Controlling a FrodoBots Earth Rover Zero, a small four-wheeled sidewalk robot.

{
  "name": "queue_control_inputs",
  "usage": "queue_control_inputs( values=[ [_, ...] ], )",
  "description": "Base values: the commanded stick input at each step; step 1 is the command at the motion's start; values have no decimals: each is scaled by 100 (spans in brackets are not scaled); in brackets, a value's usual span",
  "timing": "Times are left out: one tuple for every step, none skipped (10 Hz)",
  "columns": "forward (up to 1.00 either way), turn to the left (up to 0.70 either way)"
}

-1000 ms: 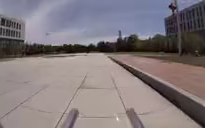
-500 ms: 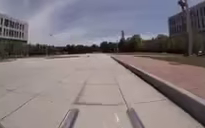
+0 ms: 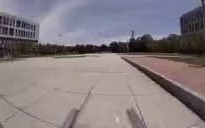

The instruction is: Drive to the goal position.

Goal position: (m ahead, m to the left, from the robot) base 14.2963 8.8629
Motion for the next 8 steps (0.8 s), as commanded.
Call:
queue_control_inputs(
  values=[
    [100,40],
    [100,40],
    [100,40],
    [100,40],
    [100,40],
    [100,40],
    [100,40],
    [100,34]
  ],
)
